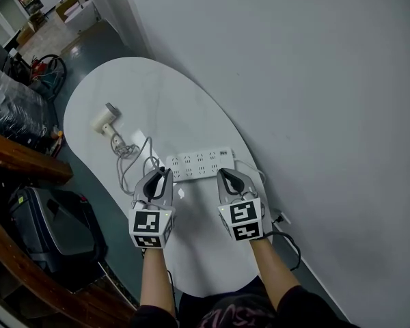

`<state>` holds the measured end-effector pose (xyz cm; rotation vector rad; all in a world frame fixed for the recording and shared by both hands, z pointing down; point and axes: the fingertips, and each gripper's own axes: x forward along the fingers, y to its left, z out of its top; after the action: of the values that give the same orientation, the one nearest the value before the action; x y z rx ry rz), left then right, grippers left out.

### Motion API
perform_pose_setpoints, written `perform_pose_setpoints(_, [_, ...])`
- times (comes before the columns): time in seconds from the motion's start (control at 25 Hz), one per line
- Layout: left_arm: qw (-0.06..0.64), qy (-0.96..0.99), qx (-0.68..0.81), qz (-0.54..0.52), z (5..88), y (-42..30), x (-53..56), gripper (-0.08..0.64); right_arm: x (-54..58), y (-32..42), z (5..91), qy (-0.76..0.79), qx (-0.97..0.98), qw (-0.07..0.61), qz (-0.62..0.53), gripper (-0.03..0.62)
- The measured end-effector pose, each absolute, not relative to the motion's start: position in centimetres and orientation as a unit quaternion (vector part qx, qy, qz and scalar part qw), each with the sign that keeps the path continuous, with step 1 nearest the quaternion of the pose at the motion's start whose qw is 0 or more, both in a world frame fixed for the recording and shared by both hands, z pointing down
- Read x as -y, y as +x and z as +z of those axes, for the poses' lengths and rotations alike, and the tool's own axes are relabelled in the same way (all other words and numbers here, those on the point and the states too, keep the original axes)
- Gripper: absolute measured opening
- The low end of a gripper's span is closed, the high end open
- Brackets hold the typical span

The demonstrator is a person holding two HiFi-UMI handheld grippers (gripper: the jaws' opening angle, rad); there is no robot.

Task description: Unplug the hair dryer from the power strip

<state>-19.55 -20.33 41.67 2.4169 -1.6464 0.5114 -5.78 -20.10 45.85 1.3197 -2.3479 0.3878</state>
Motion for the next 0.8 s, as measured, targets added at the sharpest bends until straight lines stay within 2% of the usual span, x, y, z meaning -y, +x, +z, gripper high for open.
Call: perform_pose_setpoints(0.8, [0.054,0.780,0.609,0.129,34.3,-19.7,13.3,0.055,15.4,-4.6,36.9,0.462,0.871,0.144,0.083,0.020])
